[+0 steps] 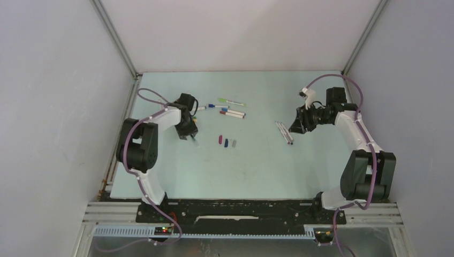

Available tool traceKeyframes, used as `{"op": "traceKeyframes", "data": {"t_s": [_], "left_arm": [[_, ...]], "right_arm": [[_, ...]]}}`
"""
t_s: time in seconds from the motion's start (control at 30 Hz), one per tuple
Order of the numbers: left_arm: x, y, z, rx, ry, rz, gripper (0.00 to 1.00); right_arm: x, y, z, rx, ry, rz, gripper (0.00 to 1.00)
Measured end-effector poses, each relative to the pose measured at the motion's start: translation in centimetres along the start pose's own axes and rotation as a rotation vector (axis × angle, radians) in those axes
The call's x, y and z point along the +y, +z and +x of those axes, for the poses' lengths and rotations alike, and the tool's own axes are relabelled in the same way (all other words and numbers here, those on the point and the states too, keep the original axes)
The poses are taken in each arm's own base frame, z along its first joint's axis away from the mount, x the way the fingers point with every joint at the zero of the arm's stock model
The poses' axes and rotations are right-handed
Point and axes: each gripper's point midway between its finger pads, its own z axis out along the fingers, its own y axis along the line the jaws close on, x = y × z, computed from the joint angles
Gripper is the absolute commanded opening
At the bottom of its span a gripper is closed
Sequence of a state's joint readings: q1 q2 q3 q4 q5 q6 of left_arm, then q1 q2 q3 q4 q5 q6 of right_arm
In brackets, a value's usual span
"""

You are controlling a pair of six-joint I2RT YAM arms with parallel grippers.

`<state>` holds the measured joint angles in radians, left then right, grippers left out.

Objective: Open the pen caps
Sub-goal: Pick up the pen from the center of the board.

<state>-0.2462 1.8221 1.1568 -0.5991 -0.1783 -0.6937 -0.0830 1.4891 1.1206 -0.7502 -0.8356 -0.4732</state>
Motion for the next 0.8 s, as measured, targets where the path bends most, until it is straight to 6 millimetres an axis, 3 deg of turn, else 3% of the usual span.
{"op": "traceKeyframes", "data": {"t_s": [0.1, 0.53, 0.67, 0.8], "left_arm": [[0.4, 0.1, -0.1, 0.016, 0.025, -0.036, 0.32], [0.3, 0.4, -1.0, 0.012, 0.07, -0.066, 0.01], [1.0, -0.6, -0.7, -0.019, 0.077, -0.05, 0.0], [1.5, -3.1, -0.4, -0.086, 0.079, 0.027, 0.0]], "right_arm": [[0.0, 0.0, 0.0, 0.0, -0.002, 0.0, 0.45], [0.1, -0.2, -0.2, -0.008, -0.008, -0.004, 0.45], [0.6, -0.4, -0.3, -0.019, -0.015, -0.017, 0.45], [1.7, -0.8, -0.7, -0.039, -0.042, -0.05, 0.45]]}}
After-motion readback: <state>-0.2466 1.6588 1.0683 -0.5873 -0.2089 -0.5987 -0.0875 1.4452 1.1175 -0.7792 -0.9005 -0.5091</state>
